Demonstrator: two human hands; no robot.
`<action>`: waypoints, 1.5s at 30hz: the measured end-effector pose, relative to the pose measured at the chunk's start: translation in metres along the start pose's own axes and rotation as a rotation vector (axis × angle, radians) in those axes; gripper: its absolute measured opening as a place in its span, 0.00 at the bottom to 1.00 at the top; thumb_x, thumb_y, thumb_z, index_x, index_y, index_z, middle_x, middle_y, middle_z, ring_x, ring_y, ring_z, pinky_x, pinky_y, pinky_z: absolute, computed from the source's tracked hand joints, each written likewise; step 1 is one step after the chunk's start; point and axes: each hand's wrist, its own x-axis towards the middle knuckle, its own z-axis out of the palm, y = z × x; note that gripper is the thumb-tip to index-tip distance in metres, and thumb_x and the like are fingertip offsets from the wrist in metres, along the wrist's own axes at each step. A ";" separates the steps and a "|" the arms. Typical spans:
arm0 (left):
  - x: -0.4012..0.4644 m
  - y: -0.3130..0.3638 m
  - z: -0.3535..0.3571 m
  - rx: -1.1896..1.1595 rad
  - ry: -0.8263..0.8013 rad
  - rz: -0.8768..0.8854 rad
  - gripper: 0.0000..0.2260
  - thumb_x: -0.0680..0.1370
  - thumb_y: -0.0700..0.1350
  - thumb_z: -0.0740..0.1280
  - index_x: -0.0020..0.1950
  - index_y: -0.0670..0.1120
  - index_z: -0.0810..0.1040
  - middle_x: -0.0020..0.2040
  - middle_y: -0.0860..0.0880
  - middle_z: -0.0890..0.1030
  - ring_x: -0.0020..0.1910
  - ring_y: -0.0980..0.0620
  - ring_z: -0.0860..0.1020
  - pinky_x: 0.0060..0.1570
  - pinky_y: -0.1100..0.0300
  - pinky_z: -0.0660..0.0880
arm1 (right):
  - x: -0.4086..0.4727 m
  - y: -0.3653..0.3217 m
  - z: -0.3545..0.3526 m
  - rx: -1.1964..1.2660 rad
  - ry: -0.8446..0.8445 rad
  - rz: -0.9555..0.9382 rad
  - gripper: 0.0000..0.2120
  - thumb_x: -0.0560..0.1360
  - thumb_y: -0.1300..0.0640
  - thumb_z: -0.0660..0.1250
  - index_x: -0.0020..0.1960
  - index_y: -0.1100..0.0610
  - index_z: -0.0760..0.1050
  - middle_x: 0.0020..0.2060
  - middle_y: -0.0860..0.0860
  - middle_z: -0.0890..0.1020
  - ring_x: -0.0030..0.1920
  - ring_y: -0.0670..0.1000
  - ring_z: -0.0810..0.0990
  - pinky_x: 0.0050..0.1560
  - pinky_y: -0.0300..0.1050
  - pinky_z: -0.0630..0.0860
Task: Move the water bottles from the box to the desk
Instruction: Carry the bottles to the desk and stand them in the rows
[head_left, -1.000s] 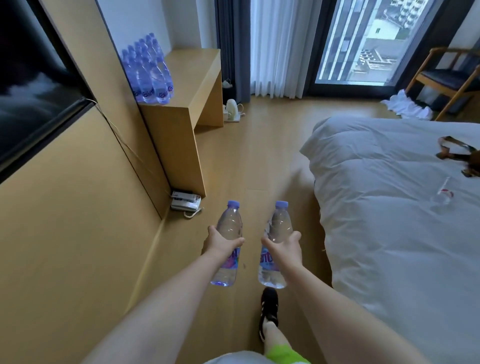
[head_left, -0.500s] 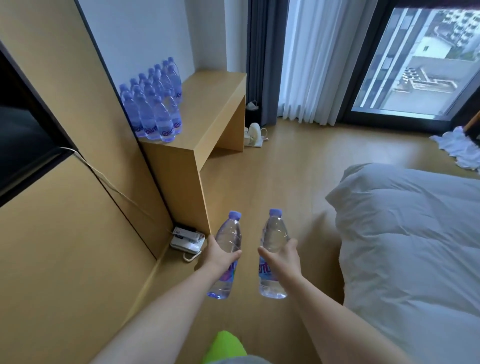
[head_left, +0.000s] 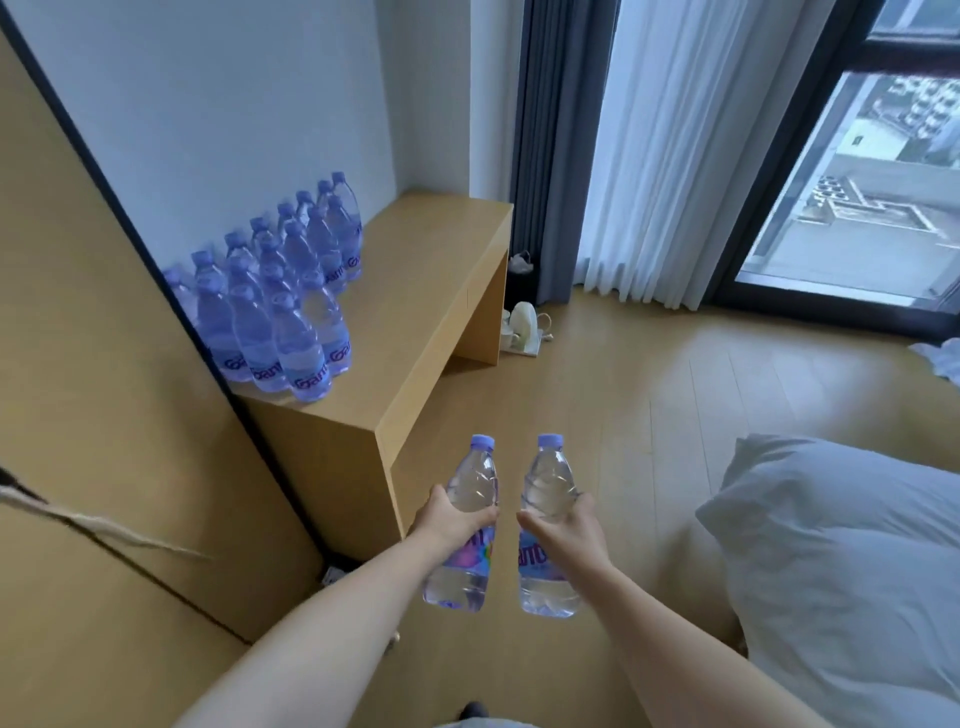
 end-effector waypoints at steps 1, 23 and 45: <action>0.016 0.013 -0.007 -0.016 -0.010 0.006 0.33 0.67 0.58 0.75 0.65 0.45 0.66 0.60 0.47 0.76 0.59 0.46 0.76 0.56 0.55 0.73 | 0.017 -0.013 0.002 0.023 -0.004 0.007 0.26 0.64 0.46 0.75 0.50 0.54 0.63 0.43 0.52 0.79 0.40 0.49 0.82 0.39 0.48 0.80; 0.287 0.168 -0.110 -0.523 0.164 -0.227 0.23 0.67 0.60 0.74 0.57 0.53 0.72 0.50 0.52 0.81 0.48 0.51 0.80 0.49 0.55 0.77 | 0.385 -0.244 0.051 -0.035 -0.870 -0.003 0.29 0.72 0.44 0.73 0.64 0.59 0.70 0.54 0.59 0.83 0.51 0.57 0.85 0.52 0.56 0.81; 0.391 0.209 -0.186 -0.451 0.960 -0.278 0.25 0.68 0.44 0.76 0.56 0.44 0.64 0.53 0.47 0.76 0.50 0.47 0.76 0.49 0.58 0.72 | 0.521 -0.386 0.207 -0.416 -1.216 -0.391 0.24 0.69 0.57 0.76 0.61 0.48 0.70 0.60 0.56 0.75 0.59 0.56 0.78 0.57 0.54 0.79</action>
